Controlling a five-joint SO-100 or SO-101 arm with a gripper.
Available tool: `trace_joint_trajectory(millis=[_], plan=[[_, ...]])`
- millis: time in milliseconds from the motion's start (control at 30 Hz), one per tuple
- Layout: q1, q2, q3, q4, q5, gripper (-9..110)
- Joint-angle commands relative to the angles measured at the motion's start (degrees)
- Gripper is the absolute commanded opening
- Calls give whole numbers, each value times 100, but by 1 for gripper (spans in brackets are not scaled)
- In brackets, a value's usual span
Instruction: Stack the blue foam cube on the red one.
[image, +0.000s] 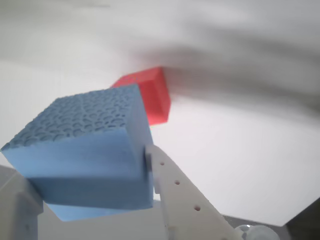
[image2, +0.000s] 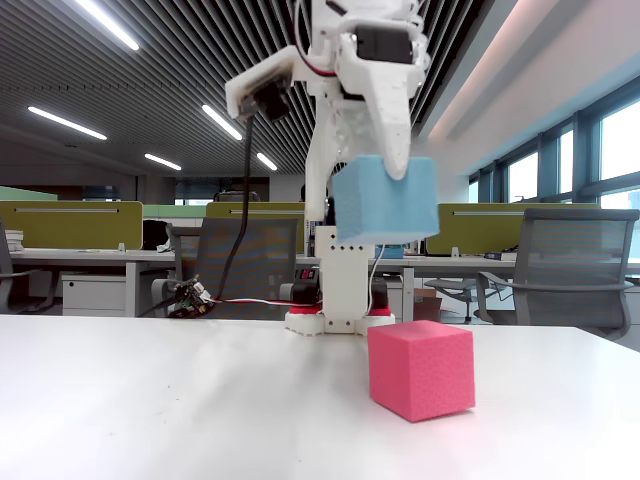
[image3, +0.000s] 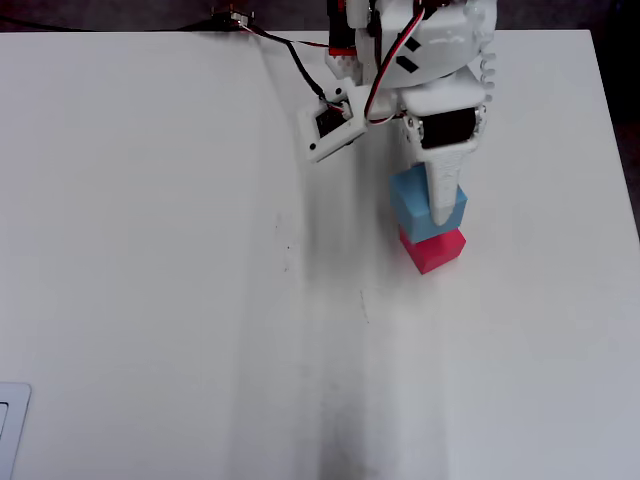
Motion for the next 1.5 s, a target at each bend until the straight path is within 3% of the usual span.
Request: trace_joint_trajectory(millis=[0, 1133, 1167, 1467], plan=[[-149, 193, 18, 26, 97, 23], [-167, -782, 914, -967, 176, 22], [-141, -694, 747, -809, 176, 29], [-132, -563, 773, -712, 176, 39]])
